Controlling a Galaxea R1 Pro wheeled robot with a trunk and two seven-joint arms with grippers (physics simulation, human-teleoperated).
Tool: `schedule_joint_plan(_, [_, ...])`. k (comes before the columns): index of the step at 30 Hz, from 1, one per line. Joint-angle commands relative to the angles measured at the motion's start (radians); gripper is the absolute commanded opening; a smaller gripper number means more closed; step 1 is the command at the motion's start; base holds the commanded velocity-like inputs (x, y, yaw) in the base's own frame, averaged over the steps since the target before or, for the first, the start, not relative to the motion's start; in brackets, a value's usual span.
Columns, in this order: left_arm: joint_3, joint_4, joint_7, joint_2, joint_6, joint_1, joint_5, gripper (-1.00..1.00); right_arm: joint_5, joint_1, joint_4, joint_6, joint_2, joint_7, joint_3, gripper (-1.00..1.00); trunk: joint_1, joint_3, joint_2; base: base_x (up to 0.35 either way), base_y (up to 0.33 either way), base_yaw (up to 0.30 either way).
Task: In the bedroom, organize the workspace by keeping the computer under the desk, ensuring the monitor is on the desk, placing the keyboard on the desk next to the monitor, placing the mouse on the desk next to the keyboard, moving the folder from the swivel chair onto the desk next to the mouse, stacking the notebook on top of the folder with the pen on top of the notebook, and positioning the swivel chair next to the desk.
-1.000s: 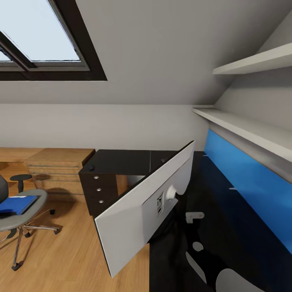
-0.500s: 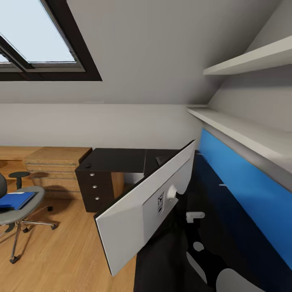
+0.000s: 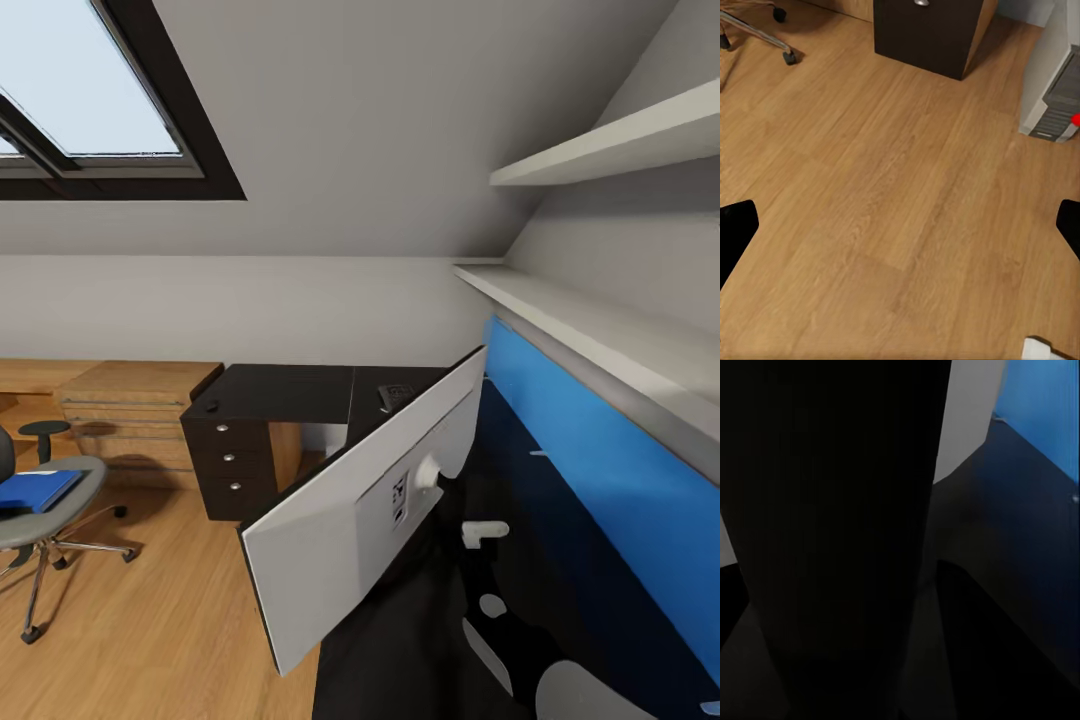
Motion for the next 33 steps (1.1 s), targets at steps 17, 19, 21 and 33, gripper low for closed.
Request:
schedule_joint_plan(17, [-0.002,-0.001,0.003,0.002,-0.002,0.000,0.023,1.00,-0.059,-0.001,0.013,-0.014,-0.030,-0.013,0.002,-1.00,0.001,-0.002,-0.002,0.000,0.000,0.000])
schedule_joint_plan(19, [-0.002,-0.002,0.003,0.002,-0.002,0.000,0.023,1.00,-0.065,-0.001,0.013,-0.014,-0.032,-0.013,0.002,-1.00,0.001,-0.002,-0.002,0.000,0.000,0.000])
schedule_joint_plan(21, [-0.002,-0.001,0.003,0.002,-0.002,0.000,0.023,1.00,-0.068,-0.001,0.013,-0.014,-0.040,-0.013,0.002,-1.00,0.001,-0.002,-0.002,0.000,0.000,0.000])
schedule_joint_plan(33, [-0.002,-0.001,0.003,0.002,-0.002,0.000,0.023,1.00,-0.112,-0.009,0.016,-0.015,-0.075,-0.013,-0.005,-1.00,0.001,-0.002,-0.002,0.000,0.000,0.000])
